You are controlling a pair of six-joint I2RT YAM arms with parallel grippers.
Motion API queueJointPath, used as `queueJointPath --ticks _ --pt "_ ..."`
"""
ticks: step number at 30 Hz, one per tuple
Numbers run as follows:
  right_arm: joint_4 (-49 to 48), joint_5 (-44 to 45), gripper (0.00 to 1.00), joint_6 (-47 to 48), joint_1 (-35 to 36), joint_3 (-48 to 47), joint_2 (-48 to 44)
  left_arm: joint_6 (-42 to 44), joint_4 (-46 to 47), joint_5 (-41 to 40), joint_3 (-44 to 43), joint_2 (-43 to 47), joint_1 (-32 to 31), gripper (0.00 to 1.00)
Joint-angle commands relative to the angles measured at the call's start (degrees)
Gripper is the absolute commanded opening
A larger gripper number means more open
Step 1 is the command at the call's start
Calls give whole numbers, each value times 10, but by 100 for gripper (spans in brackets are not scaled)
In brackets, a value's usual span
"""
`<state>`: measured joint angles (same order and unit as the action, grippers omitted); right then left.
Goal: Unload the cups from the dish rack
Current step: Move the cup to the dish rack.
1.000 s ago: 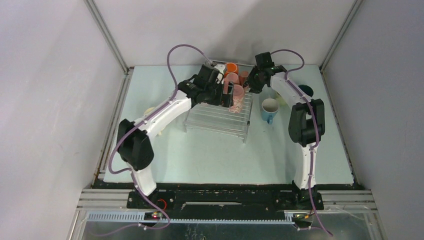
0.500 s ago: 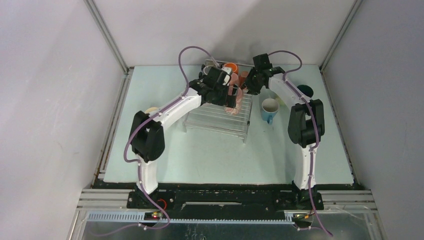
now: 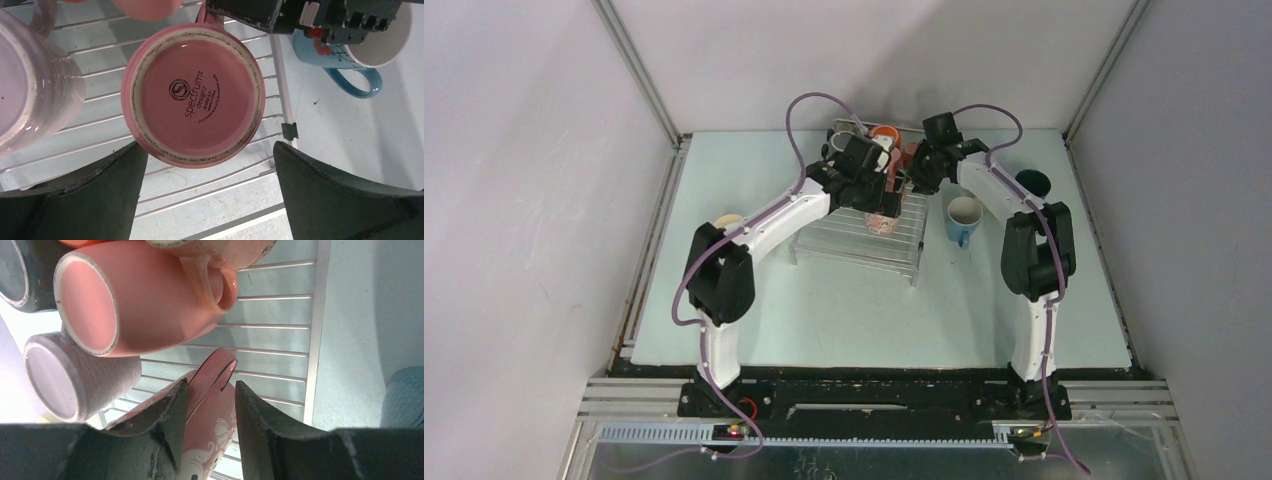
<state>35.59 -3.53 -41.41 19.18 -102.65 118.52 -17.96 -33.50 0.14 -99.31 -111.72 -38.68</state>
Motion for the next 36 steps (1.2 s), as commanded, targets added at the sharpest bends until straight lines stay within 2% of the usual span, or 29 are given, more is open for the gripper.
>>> queueJointPath --ticks 1,15,25,31,36 --pt "23 0 47 8 22 13 -27 10 19 -17 7 27 -3 100" --pt "7 1 46 8 44 51 -50 22 18 -47 53 57 -3 100" --pt "8 -2 47 13 59 40 -48 40 17 -66 76 73 -3 100" --pt "13 -4 49 25 62 26 -43 60 16 -73 88 87 -2 100" --pt "20 -2 57 37 67 14 -38 70 10 -55 80 92 9 100"
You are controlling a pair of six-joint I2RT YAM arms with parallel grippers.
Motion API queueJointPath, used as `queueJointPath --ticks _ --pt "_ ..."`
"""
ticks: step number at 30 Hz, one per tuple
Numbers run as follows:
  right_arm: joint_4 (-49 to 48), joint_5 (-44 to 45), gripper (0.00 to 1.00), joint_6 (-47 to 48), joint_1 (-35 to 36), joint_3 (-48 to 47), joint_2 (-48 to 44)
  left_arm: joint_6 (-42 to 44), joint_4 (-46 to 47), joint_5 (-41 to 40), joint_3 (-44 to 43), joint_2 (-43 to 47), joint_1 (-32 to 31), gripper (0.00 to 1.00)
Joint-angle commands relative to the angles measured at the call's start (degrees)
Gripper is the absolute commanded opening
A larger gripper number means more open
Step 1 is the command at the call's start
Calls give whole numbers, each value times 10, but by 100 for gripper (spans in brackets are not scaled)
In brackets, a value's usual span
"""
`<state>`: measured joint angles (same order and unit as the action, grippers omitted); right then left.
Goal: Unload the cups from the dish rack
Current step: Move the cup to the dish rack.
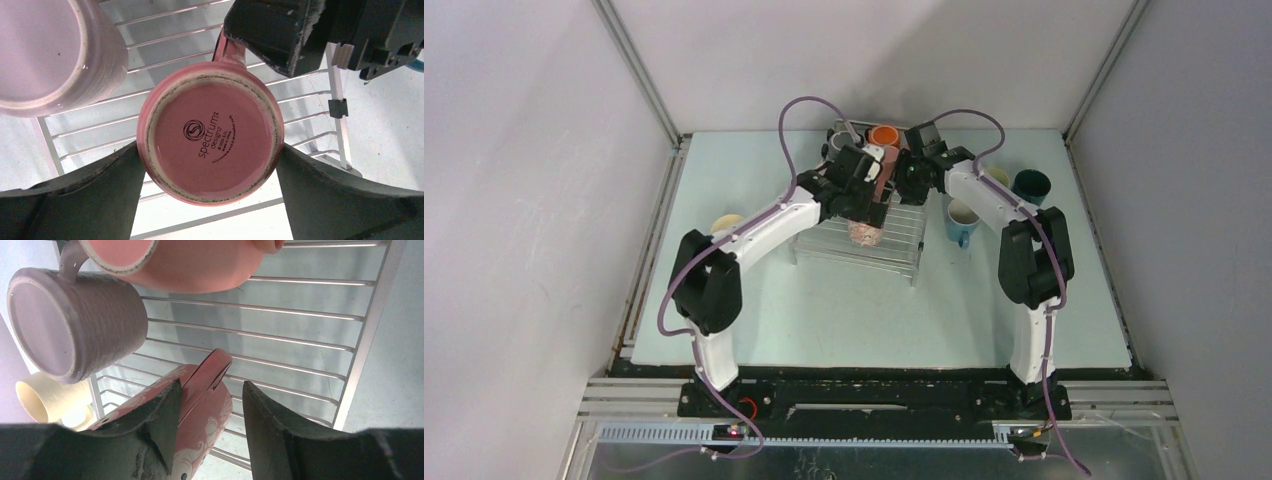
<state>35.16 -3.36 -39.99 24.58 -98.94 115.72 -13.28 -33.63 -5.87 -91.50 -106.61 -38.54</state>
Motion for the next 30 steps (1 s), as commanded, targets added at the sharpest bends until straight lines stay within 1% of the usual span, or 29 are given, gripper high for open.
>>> queueJointPath --ticks 1,5,9,19,30 --pt "25 -4 59 26 15 -24 -9 25 6 11 -1 40 9 100" --pt "28 -2 67 35 16 -30 -6 33 -6 19 -9 38 15 100" --pt "32 -2 71 43 20 -40 -4 45 -29 26 -32 23 20 100" --pt "38 -7 73 59 30 -53 5 59 -76 38 -99 -24 28 100" --pt "44 -7 73 67 36 -59 7 61 -97 37 -126 -64 29 100"
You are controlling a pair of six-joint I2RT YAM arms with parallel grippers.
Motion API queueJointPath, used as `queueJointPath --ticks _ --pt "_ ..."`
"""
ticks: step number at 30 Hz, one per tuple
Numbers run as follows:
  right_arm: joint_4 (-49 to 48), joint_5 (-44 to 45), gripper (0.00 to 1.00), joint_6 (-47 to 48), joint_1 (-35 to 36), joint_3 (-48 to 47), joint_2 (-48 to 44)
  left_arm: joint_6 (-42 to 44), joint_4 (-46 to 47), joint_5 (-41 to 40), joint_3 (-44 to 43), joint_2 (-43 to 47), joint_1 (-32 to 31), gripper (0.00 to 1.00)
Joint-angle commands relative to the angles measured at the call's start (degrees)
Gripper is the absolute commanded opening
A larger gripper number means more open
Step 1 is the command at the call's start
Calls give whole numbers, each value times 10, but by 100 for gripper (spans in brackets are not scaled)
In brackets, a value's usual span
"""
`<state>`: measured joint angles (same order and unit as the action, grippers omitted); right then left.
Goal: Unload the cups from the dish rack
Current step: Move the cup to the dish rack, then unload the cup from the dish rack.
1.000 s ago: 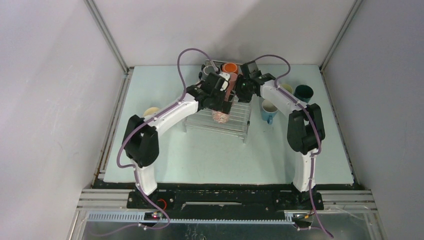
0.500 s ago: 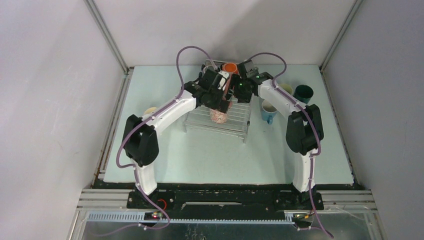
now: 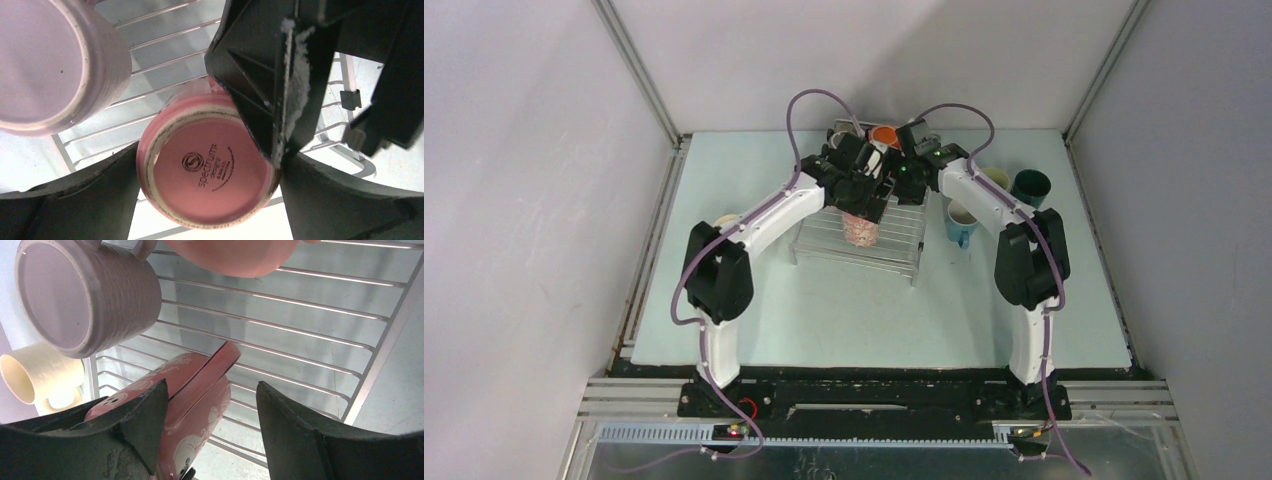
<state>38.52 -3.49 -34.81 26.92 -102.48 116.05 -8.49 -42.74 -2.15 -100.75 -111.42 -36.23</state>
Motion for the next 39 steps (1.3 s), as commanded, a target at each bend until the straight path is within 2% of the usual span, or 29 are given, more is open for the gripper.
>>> queueJointPath --ticks 1,7,10,13,20,25,32,39 --pt "11 -5 73 16 12 -24 4 13 -7 0 -36 -19 5 100" --pt "13 -4 73 18 13 -23 2 13 -7 2 -39 -31 6 100" --pt "14 -2 73 20 13 -23 0 12 -7 0 -39 -33 6 95" --pt "16 3 73 22 12 -24 -3 12 -7 0 -40 -30 6 84" --pt "24 8 74 28 2 -31 -16 12 -8 5 -39 -22 5 49" --pt "28 9 79 30 -15 -35 -36 9 -7 6 -38 -8 5 34" --pt "29 5 91 30 -37 -34 -72 -1 0 17 -36 15 11 24" --pt "18 -7 92 28 -54 -19 -114 -10 11 31 -28 39 15 18"
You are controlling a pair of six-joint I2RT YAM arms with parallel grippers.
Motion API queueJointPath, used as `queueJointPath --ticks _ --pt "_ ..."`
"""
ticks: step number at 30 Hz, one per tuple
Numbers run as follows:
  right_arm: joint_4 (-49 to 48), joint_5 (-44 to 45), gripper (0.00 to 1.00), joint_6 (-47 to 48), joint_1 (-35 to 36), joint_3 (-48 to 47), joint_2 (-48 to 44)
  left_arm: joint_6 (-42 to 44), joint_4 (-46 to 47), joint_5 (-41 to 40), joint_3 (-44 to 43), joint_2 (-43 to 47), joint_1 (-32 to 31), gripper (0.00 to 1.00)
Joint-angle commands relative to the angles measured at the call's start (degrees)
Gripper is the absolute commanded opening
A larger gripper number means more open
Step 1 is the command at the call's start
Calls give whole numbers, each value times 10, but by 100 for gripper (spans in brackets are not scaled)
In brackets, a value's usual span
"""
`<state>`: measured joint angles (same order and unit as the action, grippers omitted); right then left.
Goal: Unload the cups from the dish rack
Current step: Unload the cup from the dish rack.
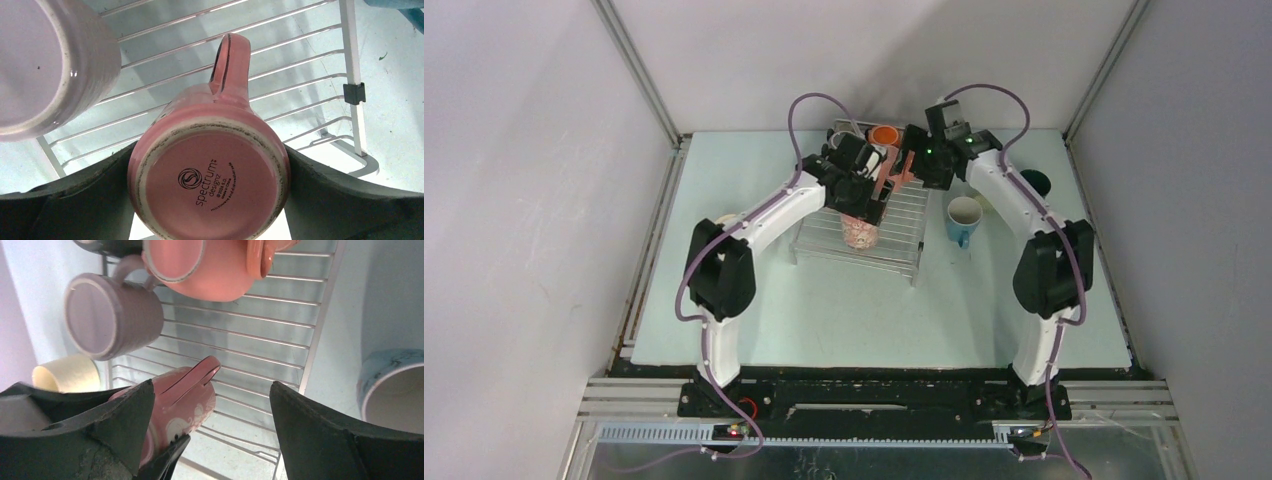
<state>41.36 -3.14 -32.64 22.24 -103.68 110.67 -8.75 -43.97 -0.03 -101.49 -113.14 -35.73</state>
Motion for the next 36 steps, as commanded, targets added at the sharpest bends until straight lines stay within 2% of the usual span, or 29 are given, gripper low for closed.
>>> queueJointPath --ticks 1,7,17,27,36 --pt "-14 -13 92 5 -10 -3 -68 -9 25 10 -20 58 11 18" --pt "-47 -34 93 1 -32 53 -125 -21 26 22 -23 76 18 16" --pt "-150 -85 93 -4 -54 219 -251 -47 18 39 -39 101 27 12" --pt "-347 -185 96 -30 -55 409 -365 -101 14 79 -65 137 41 11" --pt "-563 -278 98 -74 -43 506 -369 -145 8 121 -107 160 47 11"
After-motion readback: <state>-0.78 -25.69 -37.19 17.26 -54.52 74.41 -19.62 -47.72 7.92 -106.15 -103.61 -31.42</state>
